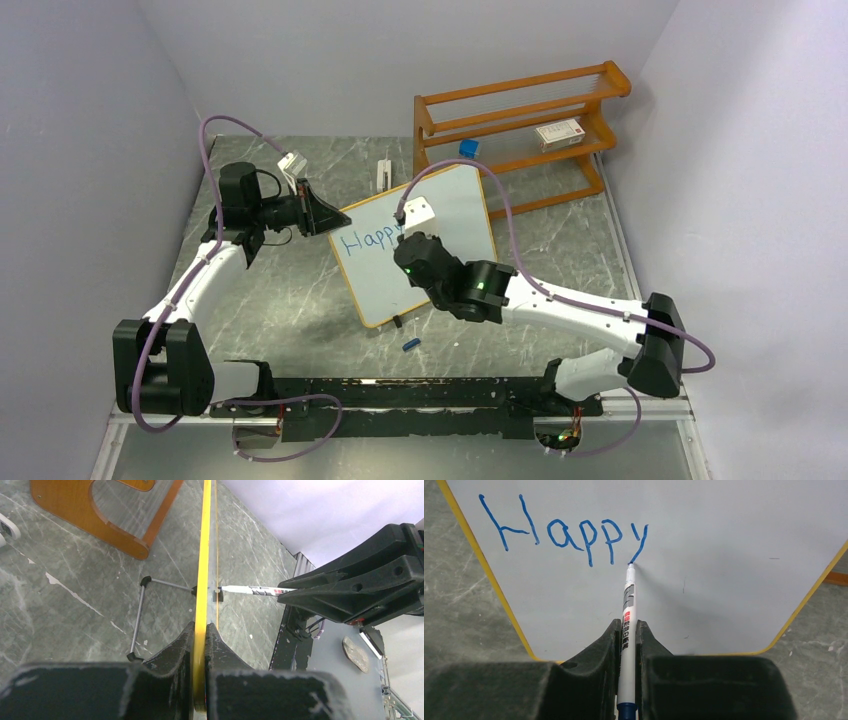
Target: Write a sentence on the whiteboard
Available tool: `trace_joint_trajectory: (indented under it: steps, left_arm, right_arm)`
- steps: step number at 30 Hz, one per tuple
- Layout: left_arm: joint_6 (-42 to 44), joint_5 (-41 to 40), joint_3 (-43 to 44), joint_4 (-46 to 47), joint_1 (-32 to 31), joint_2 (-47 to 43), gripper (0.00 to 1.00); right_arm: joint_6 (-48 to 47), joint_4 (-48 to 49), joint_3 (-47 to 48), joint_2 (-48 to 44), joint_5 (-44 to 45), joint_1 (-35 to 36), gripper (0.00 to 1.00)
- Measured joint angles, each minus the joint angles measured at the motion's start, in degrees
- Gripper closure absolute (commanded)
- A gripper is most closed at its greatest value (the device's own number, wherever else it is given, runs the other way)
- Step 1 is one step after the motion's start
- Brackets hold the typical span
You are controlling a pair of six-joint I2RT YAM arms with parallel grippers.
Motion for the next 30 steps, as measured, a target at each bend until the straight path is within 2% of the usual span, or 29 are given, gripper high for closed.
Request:
trace_joint_trajectory:
  steps: [12,30]
  left_arm:
    - [0.0,0.0,0.0,0.0,0.0,0.0,0.95]
    - [0.0,0.0,0.0,0.0,0.0,0.0,0.95]
  right_arm:
    - [-1.7,4.1,-3.9,-5.6,-0.3,-3.3,1.00]
    - [-3.8,8.2,-4.4,-5.6,-1.4,-4.0,1.00]
